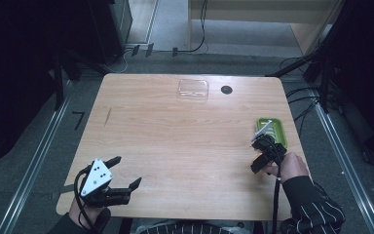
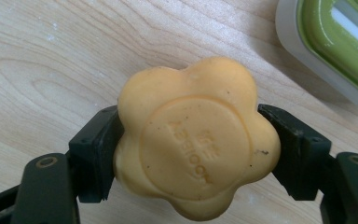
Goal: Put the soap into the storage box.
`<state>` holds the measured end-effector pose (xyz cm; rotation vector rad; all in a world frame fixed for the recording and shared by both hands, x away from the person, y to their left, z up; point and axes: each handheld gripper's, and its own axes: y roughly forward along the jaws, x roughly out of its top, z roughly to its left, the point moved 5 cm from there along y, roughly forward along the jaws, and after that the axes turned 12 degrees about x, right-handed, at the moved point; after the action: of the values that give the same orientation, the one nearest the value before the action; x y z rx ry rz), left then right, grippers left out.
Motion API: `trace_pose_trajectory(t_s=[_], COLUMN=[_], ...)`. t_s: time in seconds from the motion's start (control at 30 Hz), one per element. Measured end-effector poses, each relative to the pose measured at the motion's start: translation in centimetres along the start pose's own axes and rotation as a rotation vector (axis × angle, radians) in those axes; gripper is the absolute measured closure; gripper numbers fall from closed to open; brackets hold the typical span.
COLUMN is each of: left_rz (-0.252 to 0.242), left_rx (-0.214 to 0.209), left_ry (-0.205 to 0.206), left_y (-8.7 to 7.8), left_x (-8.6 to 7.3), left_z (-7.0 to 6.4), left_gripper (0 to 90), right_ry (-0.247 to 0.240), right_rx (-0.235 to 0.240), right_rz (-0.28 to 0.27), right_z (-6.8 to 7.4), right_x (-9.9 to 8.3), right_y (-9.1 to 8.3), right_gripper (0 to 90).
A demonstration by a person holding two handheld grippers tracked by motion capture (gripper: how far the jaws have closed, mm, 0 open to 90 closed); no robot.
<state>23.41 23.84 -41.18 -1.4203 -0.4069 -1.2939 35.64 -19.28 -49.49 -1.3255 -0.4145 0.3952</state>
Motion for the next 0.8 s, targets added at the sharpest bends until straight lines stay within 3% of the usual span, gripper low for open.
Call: trace_pose_trajectory(t_s=[0.8], left_rz=[0.003], left_rx=[-0.006], left_ry=[-0.001], left_y=[0.0], left_x=[0.0], left_z=[0.0], left_gripper=[13.6], right_ry=[0.045], right_rx=[-0.018], right_rz=[-0.026], right_z=[-2.1], right_x=[-0.4], right_y=[-1.5], right_gripper=[26.8])
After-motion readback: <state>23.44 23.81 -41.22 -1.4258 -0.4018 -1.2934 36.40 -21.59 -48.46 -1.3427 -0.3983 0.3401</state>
